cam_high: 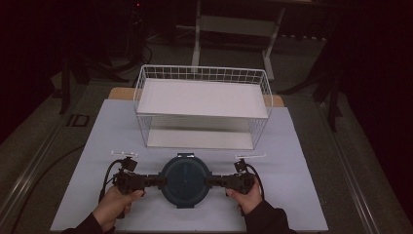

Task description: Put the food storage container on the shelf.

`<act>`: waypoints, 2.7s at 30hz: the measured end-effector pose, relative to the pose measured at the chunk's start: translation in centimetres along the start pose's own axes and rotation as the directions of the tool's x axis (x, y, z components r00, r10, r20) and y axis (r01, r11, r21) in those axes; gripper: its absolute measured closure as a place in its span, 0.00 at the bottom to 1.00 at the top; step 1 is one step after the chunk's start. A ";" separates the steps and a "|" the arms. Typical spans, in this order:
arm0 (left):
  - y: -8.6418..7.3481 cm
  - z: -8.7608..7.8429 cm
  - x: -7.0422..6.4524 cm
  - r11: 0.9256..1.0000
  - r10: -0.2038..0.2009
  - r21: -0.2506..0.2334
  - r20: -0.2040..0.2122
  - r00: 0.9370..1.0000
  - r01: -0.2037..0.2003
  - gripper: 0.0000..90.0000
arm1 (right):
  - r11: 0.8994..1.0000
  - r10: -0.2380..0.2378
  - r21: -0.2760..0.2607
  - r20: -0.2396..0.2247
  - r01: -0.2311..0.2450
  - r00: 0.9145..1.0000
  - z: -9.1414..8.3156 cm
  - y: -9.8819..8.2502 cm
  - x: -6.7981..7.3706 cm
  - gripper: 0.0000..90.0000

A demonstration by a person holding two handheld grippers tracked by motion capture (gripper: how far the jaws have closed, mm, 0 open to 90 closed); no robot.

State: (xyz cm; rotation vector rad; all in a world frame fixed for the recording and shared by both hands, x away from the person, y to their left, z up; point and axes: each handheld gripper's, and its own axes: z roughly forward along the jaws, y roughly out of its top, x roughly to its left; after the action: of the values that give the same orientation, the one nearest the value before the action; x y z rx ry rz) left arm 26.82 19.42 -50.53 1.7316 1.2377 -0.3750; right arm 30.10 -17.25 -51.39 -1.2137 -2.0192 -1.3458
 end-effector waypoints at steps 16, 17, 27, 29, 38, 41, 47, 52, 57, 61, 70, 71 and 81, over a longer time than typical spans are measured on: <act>1.5 0.4 -1.9 0.998 0.042 -0.044 -0.022 0.999 -0.043 0.62 | 0.998 -0.018 -0.055 0.016 0.019 1.000 -1.6 1.0 0.3 0.63; 1.7 0.4 -2.0 0.998 0.043 -0.052 -0.021 0.999 -0.044 0.62 | 0.998 -0.024 -0.060 0.017 0.025 1.000 -1.8 1.2 0.3 0.63; 4.5 1.2 -2.8 0.987 0.113 -0.111 -0.026 0.993 -0.115 0.62 | 0.991 -0.076 -0.111 0.032 0.079 0.997 -3.5 3.7 0.2 0.63; 5.0 1.5 -2.7 0.985 0.124 -0.121 -0.026 0.992 -0.126 0.62 | 0.989 -0.081 -0.121 0.041 0.086 0.996 -3.8 4.2 0.0 0.63; 6.9 3.2 -2.0 0.974 0.162 -0.156 -0.024 0.986 -0.164 0.62 | 0.984 -0.089 -0.151 0.066 0.098 0.994 -4.5 5.7 -1.5 0.63; 7.1 3.6 -1.6 0.971 0.171 -0.165 -0.020 0.985 -0.172 0.62 | 0.983 -0.086 -0.157 0.068 0.095 0.994 -4.5 5.9 -1.9 0.63; 8.2 4.7 -0.6 0.967 0.193 -0.167 -0.023 0.981 -0.194 0.62 | 0.981 -0.081 -0.172 0.064 0.091 0.995 -4.3 6.4 -3.5 0.63; 8.9 5.8 0.2 0.964 0.196 -0.176 -0.021 0.980 -0.197 0.62 | 0.977 -0.074 -0.192 0.078 0.088 0.994 -4.1 6.6 -4.8 0.63; 9.4 6.4 1.0 0.964 0.188 -0.191 -0.016 0.982 -0.188 0.62 | 0.973 -0.087 -0.203 0.106 0.108 0.991 -4.1 7.2 -5.3 0.63; 9.6 6.9 1.7 0.955 0.211 -0.208 -0.017 0.977 -0.210 0.62 | 0.973 -0.085 -0.206 0.121 0.109 0.989 -3.8 7.5 -5.8 0.63; 9.8 7.7 2.6 0.960 0.191 -0.199 -0.038 0.981 -0.194 0.61 | 0.972 -0.078 -0.208 0.158 0.111 0.984 -3.1 7.6 -6.7 0.63; 9.8 7.7 2.6 0.960 0.191 -0.199 -0.038 0.981 -0.194 0.61 | 0.972 -0.078 -0.208 0.158 0.111 0.984 -3.1 7.6 -6.7 0.63; 10.0 7.9 3.1 0.957 0.186 -0.221 -0.043 0.982 -0.191 0.60 | 0.963 -0.083 -0.241 0.173 0.124 0.981 -2.8 7.8 -7.0 0.61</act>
State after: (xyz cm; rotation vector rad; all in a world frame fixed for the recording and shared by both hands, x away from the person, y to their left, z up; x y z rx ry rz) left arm 38.75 14.25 -51.57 1.6439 1.0746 -0.0993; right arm 40.02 -21.62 -51.25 -1.3827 -2.0959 -1.6431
